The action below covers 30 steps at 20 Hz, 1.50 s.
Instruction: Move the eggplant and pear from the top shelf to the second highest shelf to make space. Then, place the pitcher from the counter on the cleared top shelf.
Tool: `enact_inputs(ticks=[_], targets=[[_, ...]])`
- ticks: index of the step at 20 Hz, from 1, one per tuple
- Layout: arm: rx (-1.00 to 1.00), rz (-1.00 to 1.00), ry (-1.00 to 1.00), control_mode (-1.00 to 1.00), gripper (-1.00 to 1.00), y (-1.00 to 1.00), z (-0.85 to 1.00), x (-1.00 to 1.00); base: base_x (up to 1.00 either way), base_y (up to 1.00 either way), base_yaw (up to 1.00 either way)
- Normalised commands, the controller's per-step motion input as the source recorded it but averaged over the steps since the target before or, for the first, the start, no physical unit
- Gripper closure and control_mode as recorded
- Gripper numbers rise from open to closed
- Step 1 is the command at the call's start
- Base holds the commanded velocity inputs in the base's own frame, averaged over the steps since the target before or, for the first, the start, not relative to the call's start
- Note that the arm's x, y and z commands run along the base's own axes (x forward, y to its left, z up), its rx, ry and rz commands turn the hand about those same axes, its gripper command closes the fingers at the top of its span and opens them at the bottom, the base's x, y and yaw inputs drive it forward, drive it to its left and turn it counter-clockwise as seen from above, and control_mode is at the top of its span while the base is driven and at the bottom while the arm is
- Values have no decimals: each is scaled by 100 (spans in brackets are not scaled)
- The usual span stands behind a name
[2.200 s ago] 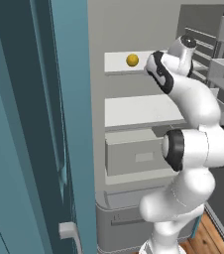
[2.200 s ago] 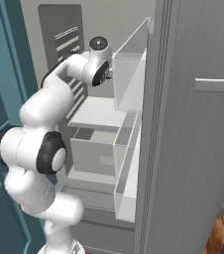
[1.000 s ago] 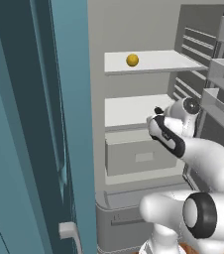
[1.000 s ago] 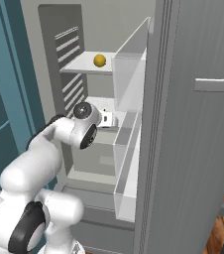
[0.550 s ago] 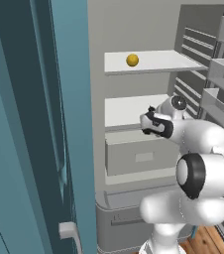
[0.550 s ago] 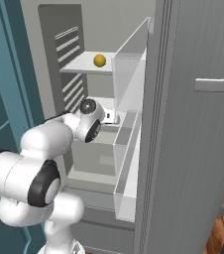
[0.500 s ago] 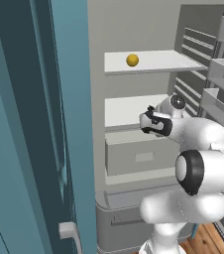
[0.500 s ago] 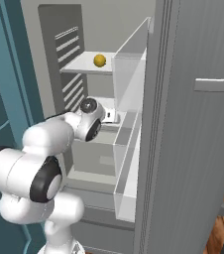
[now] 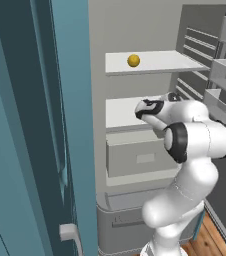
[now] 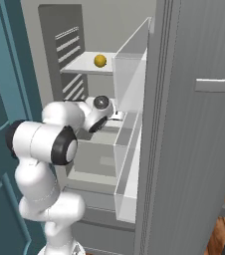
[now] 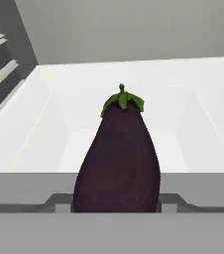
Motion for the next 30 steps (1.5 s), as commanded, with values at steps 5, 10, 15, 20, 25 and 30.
enact_inputs(ticks=[5, 10, 15, 20, 25, 30], targets=[[3, 4, 0, -100, 100, -13, -61, 74, 0, 0, 0], [0, 3, 1, -100, 100, -8, -63, 77, 0, 0, 0], [2, 3, 0, -100, 100, -7, -35, 82, 0, 0, 0], [2, 1, 0, -100, -100, -1, -2, 70, 0, 0, 0], [0, 2, 0, -100, -100, 8, 2, 28, 0, 0, 0], [-3, 0, 0, -100, -100, 21, 38, -2, 0, 0, 0]])
